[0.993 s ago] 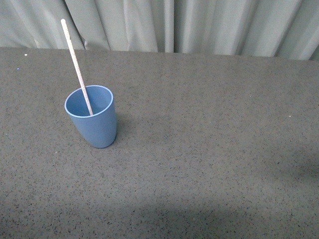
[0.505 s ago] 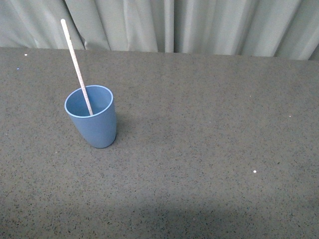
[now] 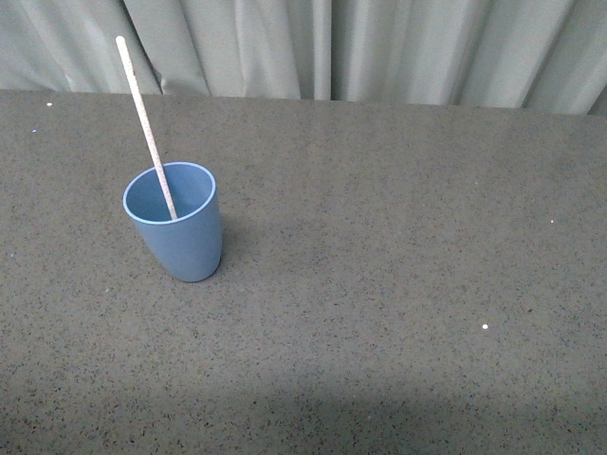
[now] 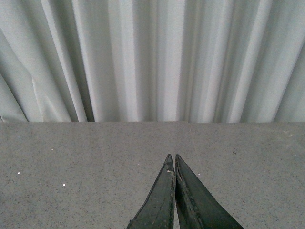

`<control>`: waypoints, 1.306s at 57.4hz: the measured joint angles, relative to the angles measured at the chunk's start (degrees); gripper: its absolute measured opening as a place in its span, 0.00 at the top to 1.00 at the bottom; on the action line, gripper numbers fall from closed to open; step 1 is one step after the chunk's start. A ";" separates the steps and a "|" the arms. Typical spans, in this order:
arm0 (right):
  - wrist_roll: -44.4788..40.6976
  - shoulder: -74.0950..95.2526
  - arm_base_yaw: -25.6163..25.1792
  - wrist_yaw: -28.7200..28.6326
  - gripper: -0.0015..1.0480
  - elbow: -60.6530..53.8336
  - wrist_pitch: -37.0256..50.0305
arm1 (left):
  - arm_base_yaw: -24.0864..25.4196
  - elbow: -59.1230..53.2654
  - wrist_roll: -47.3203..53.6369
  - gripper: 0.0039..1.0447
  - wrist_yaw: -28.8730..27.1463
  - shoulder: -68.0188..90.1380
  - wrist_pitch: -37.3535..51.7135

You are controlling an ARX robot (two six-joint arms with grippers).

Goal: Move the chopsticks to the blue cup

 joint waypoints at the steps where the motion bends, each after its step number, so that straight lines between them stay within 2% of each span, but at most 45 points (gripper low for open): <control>1: -0.02 -0.61 0.00 0.00 0.99 0.00 -0.55 | 0.00 0.00 0.00 0.06 0.00 0.00 0.00; 15: 0.00 -7.50 0.00 0.00 0.99 0.00 -7.26 | 0.00 0.00 0.00 0.06 0.00 0.00 0.00; 41: -0.02 -14.51 0.00 0.00 0.99 0.00 -14.23 | 0.00 0.00 -0.02 0.06 0.00 0.00 0.00; 45: -0.07 -21.29 0.00 -0.17 0.99 0.04 -23.12 | 0.00 0.00 0.00 0.06 0.00 0.00 0.00; 53: -0.07 -24.26 0.00 -0.15 0.99 0.04 -24.39 | 0.00 0.00 0.00 0.06 0.00 0.00 0.00; 62: -0.13 -24.30 0.00 -0.17 0.75 0.04 -24.41 | 0.00 0.00 0.00 0.06 0.00 -0.02 0.00; 68: -0.13 -24.30 0.00 -0.15 0.49 0.04 -24.41 | 0.00 0.00 0.00 0.06 0.00 -0.02 0.00; 75: -0.13 -24.30 0.00 -0.15 0.29 0.04 -24.41 | 0.00 0.00 -0.02 0.06 0.00 0.00 0.00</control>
